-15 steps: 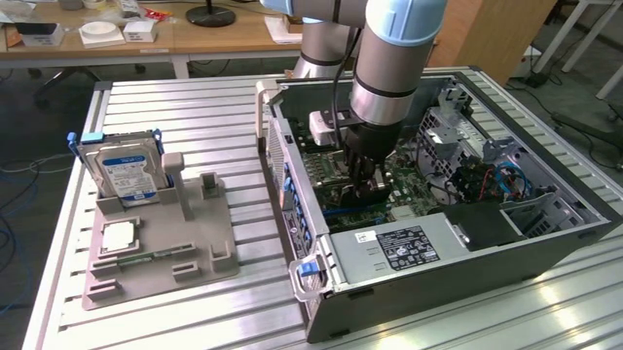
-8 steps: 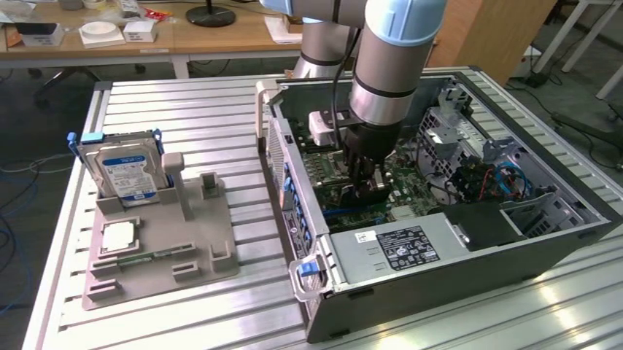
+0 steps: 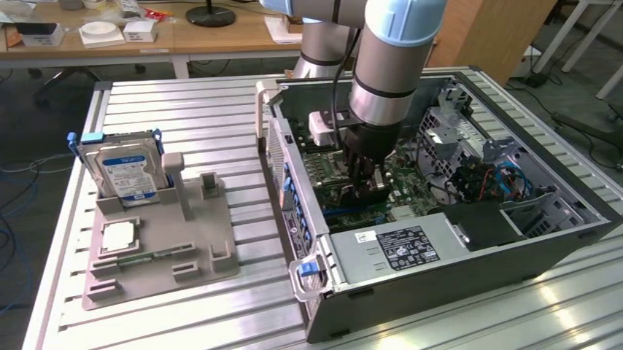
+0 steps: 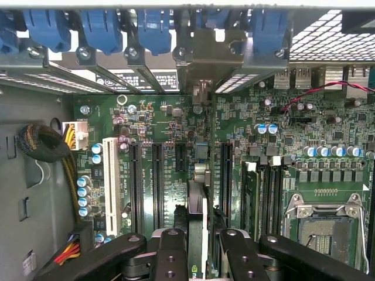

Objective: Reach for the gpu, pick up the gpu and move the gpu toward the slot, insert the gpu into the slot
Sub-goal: 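Insert the gpu into the slot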

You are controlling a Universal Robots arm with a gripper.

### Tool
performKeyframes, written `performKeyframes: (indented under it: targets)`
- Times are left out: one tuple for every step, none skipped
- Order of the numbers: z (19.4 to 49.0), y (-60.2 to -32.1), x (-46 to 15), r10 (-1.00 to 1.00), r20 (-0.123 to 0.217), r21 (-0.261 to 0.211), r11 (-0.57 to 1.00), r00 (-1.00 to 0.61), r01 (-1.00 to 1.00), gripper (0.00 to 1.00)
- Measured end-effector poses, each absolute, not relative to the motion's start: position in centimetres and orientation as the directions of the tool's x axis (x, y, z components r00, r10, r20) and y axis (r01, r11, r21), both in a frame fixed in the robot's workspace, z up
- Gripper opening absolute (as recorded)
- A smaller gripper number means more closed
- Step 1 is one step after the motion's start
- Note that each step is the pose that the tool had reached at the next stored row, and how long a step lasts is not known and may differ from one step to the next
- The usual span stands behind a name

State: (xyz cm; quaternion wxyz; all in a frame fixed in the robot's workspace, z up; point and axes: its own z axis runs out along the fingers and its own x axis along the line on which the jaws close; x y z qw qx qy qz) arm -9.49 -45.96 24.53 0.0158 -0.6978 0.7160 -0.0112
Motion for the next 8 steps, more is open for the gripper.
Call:
performKeyframes:
  targets:
    - [24.52,-45.93,-9.5,-1.0,-0.007,-0.038,0.025,-0.025,-0.999,0.26]
    - [24.52,-45.9,-9.5,-1.0,-0.007,-0.038,0.023,-0.023,-0.999,0.26]
    - [24.52,-45.9,-9.5,-1.0,-0.007,-0.038,0.022,-0.022,-0.999,0.26]
    - [24.52,-45.89,-9.5,-1.0,-0.007,-0.038,0.021,-0.021,-0.999,0.26]
    - [24.52,-45.89,-9.5,-1.0,-0.007,-0.038,0.021,-0.021,-0.999,0.26]
    - [24.52,-45.89,-9.5,-1.0,-0.007,-0.038,0.021,-0.021,-0.999,0.26]
    - [24.52,-45.89,-9.5,-1.0,-0.007,-0.038,0.021,-0.021,-0.999,0.26]
    - [24.51,-45.85,-9.5,-1.0,-0.007,-0.038,0.021,-0.021,-0.999,0.26]
